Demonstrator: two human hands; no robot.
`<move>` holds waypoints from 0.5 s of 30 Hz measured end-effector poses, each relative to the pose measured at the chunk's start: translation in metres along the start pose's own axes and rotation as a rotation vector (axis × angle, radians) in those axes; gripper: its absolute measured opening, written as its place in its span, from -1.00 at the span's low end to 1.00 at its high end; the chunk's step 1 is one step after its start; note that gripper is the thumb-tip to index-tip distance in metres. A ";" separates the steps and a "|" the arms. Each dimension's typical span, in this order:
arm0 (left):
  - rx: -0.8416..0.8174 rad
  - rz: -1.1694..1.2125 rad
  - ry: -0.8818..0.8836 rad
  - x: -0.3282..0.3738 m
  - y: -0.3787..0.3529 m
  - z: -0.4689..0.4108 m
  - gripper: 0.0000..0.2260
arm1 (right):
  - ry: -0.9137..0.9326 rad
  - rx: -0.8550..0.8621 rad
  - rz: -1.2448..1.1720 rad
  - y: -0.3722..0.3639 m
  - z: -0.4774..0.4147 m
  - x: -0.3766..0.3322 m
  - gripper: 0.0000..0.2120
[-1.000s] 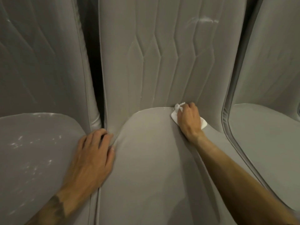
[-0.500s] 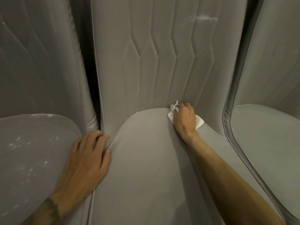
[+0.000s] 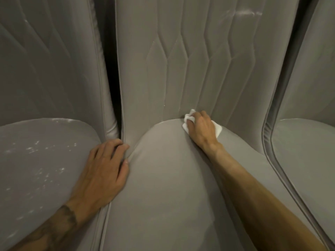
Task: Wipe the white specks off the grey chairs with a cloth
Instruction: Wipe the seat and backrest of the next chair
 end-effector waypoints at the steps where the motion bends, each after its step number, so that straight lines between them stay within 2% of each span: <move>1: -0.003 0.002 0.004 0.000 0.000 0.000 -0.66 | 0.085 -0.063 0.009 -0.004 -0.002 -0.009 -0.73; 3: -0.022 0.005 0.010 -0.001 -0.003 0.002 -0.66 | 0.192 -0.143 0.027 0.002 0.000 -0.008 -0.78; 4: -0.026 0.008 0.008 -0.002 -0.003 0.002 -0.66 | 0.190 -0.124 0.054 0.010 0.002 0.001 -0.81; 7: -0.016 0.002 0.014 -0.004 -0.005 0.001 -0.64 | 0.058 0.070 0.127 0.033 0.012 0.033 -0.85; 10: -0.006 0.017 0.016 -0.005 -0.006 0.000 -0.64 | 0.028 0.163 0.077 0.023 0.011 0.018 -0.85; 15: 0.006 0.009 0.008 -0.006 -0.008 0.001 -0.65 | 0.266 -0.126 0.043 0.006 -0.001 -0.006 -0.87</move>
Point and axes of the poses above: each hand's wrist, its own z-axis away from the middle knuckle, its own y-axis out of the back of the hand, x = y × z, the point moved 7 cm from there along -z, towards the middle knuckle, and after that the axes turned 11 degrees about -x, right-handed, at the moved point
